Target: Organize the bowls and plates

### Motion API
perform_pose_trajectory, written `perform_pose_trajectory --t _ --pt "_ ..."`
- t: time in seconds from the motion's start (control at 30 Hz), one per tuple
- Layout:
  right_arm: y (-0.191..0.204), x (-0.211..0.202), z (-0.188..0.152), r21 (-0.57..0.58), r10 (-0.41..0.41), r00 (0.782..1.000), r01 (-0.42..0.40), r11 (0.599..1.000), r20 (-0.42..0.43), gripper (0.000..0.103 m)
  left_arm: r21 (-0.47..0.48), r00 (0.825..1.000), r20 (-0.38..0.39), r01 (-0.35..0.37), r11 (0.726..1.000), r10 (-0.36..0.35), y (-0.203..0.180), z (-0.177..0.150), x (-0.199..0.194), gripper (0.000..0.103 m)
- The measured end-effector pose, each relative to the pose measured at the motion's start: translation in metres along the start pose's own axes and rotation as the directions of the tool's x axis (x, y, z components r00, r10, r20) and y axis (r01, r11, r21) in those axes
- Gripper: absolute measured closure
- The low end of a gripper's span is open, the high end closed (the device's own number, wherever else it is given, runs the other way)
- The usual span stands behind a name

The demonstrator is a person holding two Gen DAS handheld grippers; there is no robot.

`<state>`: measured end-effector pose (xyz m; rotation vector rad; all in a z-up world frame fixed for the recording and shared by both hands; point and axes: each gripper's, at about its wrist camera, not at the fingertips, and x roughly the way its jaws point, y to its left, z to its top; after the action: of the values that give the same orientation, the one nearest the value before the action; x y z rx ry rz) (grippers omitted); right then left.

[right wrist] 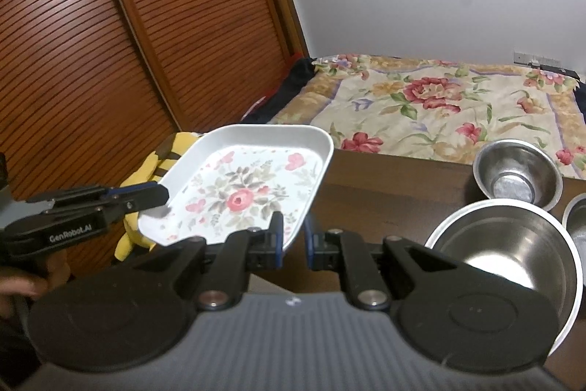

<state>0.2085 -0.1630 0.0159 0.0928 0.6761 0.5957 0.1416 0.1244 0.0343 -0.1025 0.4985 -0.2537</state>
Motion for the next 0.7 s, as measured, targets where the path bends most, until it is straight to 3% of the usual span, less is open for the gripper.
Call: perform_pose_trajectory --t 0.7 --pt "0.002 0.000 -0.053 0.042 0.039 0.999 -0.038 0.998 -0.017 0.089 -0.026 0.998 -0.056 0.017 1.000 -0.018 0.006 -0.043 -0.011 0.088"
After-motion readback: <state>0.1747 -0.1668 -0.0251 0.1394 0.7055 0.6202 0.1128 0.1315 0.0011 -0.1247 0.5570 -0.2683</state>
